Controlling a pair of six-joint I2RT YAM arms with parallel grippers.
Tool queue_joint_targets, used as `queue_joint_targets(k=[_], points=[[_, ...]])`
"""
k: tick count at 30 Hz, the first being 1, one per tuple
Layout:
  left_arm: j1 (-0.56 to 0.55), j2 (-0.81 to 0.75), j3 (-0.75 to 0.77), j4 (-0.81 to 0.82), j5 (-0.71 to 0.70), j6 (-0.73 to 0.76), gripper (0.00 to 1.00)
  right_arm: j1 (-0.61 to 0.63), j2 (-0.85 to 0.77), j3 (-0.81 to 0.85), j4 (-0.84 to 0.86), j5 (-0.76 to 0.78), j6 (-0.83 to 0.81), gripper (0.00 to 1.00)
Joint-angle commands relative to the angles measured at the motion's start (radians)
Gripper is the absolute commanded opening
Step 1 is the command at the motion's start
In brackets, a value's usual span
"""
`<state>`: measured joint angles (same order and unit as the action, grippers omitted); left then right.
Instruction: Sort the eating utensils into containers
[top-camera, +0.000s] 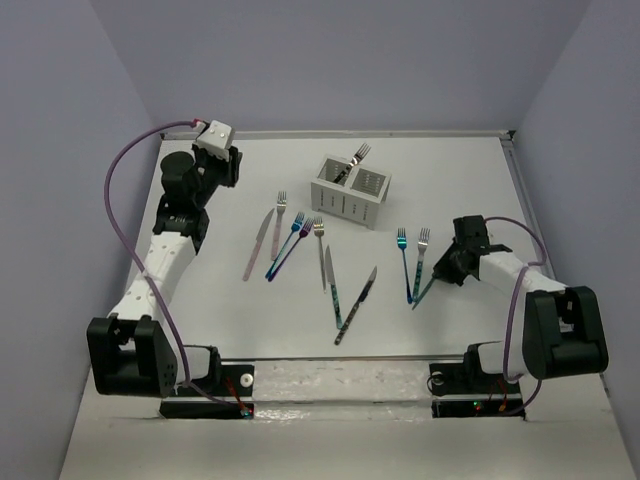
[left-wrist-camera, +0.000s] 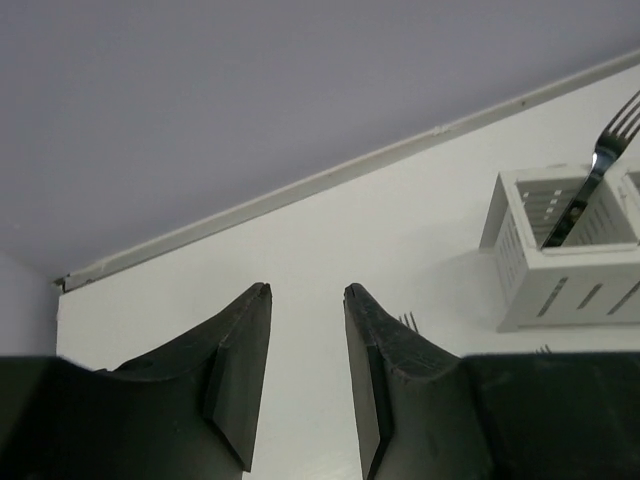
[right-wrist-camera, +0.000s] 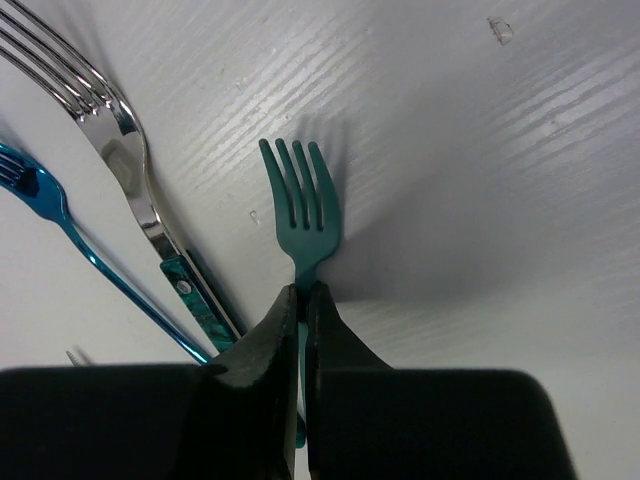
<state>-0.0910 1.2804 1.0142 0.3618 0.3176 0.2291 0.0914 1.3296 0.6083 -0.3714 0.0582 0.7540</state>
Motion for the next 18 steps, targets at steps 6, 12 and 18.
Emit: queue_joint_targets(k=[6,12,18], points=[[0.082,-0.116,-0.187,-0.085,-0.018,0.154,0.47,0.001,-0.136,0.149,-0.152,0.240,-0.112,0.00],[0.108,-0.069,-0.250,-0.129,-0.018,0.231,0.49,0.134,-0.196,0.550,-0.155,0.515,-0.234,0.00],[0.108,0.014,-0.289,-0.072,-0.019,0.208,0.49,0.459,0.066,0.927,0.279,0.637,-0.588,0.00]])
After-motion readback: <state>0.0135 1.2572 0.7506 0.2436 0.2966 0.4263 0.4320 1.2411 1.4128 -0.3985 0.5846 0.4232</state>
